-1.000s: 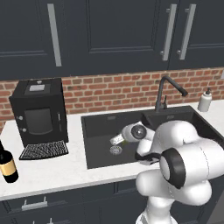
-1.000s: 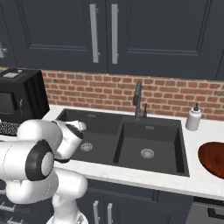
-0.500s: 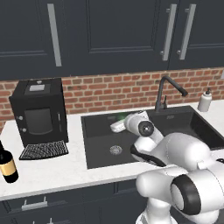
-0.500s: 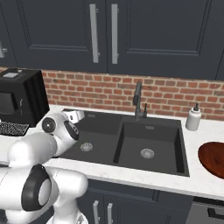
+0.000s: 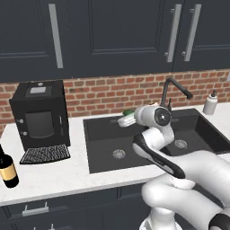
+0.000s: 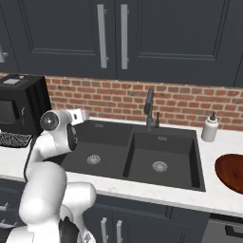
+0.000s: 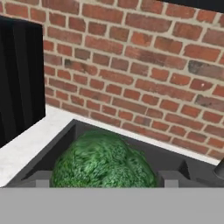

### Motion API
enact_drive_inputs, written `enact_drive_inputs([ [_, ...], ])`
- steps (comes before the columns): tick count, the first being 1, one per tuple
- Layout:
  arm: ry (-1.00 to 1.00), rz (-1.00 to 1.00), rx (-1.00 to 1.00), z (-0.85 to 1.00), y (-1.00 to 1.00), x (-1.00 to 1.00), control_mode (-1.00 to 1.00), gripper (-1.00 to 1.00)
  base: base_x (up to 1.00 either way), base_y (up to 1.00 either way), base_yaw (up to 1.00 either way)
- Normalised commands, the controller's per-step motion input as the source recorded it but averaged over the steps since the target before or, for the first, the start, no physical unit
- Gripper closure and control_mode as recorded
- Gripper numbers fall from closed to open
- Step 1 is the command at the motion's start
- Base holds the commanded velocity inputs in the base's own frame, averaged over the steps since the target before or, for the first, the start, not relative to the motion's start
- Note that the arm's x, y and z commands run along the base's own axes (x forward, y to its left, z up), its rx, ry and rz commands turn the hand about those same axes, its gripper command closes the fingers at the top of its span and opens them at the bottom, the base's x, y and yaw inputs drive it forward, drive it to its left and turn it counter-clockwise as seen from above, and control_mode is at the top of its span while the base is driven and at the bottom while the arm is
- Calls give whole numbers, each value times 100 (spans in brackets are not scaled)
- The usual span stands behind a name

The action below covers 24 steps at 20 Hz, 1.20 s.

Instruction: Pick the broccoli from the sink and place it in the bowl. Then pick the bowl and place it in the microwave. Then close the microwave door and press the start button.

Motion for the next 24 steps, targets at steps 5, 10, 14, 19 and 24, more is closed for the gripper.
enact_drive_inputs([
  [5, 27, -1, 0, 78, 0, -42, -100, 100, 0, 0, 0],
  [10, 16, -1, 0, 31, -2, -50, -100, 100, 0, 0, 0],
  [14, 0, -1, 0, -13, -35, -25, -100, 100, 0, 0, 0],
  [19, 0, -7, 0, -27, -60, -24, -100, 100, 0, 0, 0],
  [24, 3, -14, 0, -1, -67, -25, -100, 100, 0, 0, 0],
])
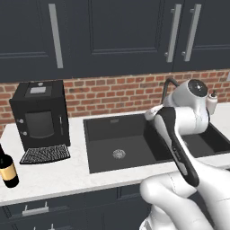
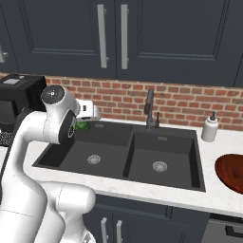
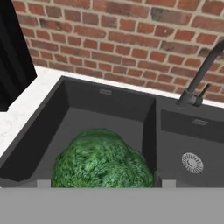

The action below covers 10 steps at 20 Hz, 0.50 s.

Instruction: Pick the broccoli from the sink and place it in the bowl. Then pick the bowl and place it in the microwave. Then close the microwave door and press the start button.

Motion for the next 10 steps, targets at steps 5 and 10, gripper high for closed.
enact_drive_inputs([
  [5, 16, -23, 0, 0, -63, -27, -100, 100, 0, 0, 0],
  [10, 15, -21, 0, 0, -67, -28, -100, 100, 0, 0, 0],
])
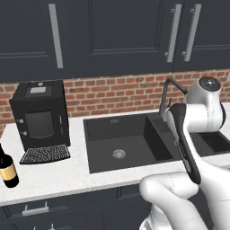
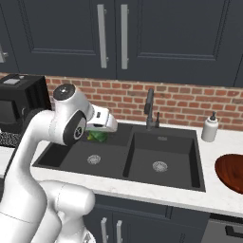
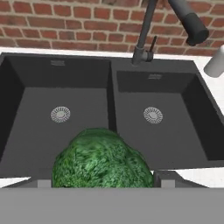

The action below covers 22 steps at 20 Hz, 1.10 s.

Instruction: Pick the broccoli from the sink and place it in the bowl. Then pick the bowl and place it in the microwave. Then close the microwave door and press the start button.

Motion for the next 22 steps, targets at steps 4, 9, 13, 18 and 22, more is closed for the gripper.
enact_drive_inputs([
  [4, 4, -12, 0, 0, -84, -26, -100, 100, 0, 0, 0],
  [9, 0, -12, 0, 0, -89, -13, -100, 100, 0, 0, 0],
  [13, 2, -12, 0, 0, -86, -1, -100, 100, 0, 0, 0],
  [18, 1, -12, 0, 0, -82, 0, -100, 100, 0, 0, 0],
  [22, 0, -13, -1, -5, -71, 0, -100, 100, 0, 0, 0],
])
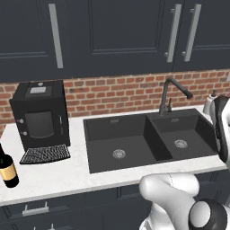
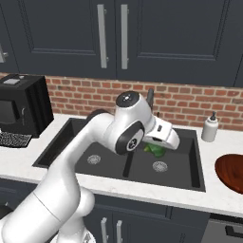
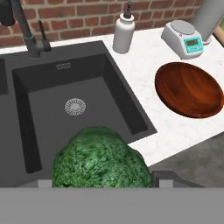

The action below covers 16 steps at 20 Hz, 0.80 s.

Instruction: Pick the broccoli from the sink and place it in the bowl. Then pick the bowl and place it in the microwave. Then close the microwave door and press the start button.

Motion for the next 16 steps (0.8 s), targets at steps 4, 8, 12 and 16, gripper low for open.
enact_drive_inputs([
  [4, -1, -14, -8, -21, -44, -1, -100, 100, 0, 0, 0],
  [8, -4, -16, -12, -24, -28, 0, -100, 100, 0, 0, 0],
  [12, -2, -15, -8, -8, -37, 0, -100, 100, 0, 0, 0],
  [16, 0, -6, 0, 0, -45, 0, -100, 100, 0, 0, 0],
])
